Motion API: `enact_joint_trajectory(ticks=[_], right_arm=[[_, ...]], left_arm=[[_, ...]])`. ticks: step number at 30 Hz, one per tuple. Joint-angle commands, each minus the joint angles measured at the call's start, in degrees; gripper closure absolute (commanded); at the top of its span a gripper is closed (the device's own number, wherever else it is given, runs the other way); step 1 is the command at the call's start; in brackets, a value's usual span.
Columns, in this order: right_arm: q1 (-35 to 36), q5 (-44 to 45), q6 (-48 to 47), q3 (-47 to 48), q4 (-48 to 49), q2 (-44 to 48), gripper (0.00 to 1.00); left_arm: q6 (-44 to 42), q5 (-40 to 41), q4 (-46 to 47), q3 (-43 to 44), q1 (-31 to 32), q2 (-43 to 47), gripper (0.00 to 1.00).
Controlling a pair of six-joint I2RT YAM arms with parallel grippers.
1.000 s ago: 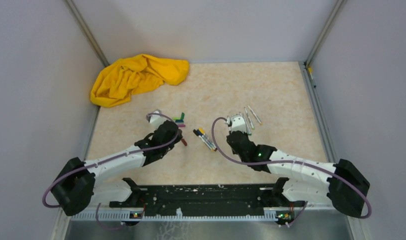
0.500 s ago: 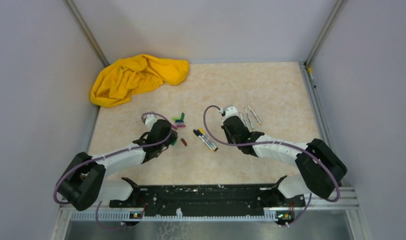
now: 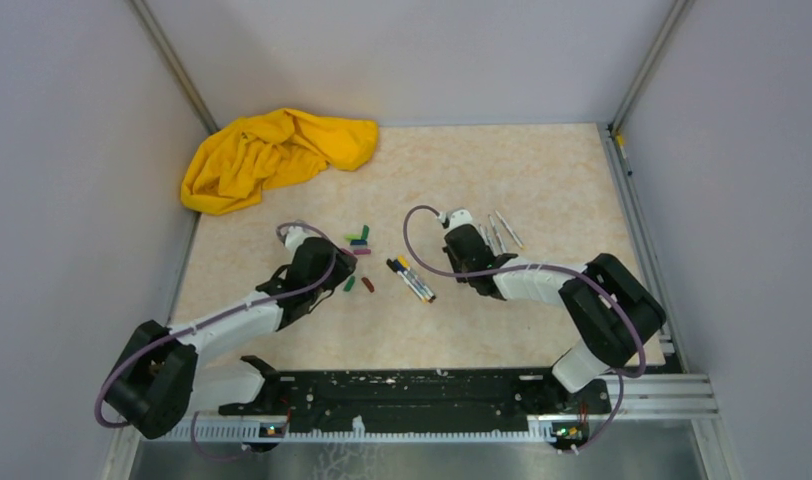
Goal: Open the pen caps
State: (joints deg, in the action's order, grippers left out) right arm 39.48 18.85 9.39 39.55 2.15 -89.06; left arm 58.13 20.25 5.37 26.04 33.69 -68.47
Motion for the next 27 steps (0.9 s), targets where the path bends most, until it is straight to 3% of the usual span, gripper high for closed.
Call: enact_joint_trajectory(ticks=[1,5,8,13,20,27], right_arm=[[-1.1,0.8,-1.2,4.0,0.8,-0.2,0.8],[-1.1,1.1,-1.4,4.9,-0.7,0.5,0.65],[-1.1,1.1,-1.5,4.7,-1.5,1.6,0.6],[-1.1,-0.7,-2.0,3.8,-2.1,6.4,0.57],[1.9,-3.0,-3.5,3.4,-4.1,13.8,0.55],[8.9,-5.2,-4.1,4.2,-4.4,12.2,0.54]], left_arm=[[-0.1,-1.2,0.2,-0.2,-0.2,3.0,0.51],[0.1,-1.3,-0.4,-0.5,-0.2,5.9,0.43],[0.1,-1.3,-0.8,-0.7,-0.2,7.3,0.4],[0.4,-2.1,-0.5,-1.3,-0.2,8.6,0.33],[0.4,-3.2,-1.4,-0.8,-0.1,10.5,0.32],[0.7,-5.3,-1.3,-1.7,0.0,12.5,0.3]])
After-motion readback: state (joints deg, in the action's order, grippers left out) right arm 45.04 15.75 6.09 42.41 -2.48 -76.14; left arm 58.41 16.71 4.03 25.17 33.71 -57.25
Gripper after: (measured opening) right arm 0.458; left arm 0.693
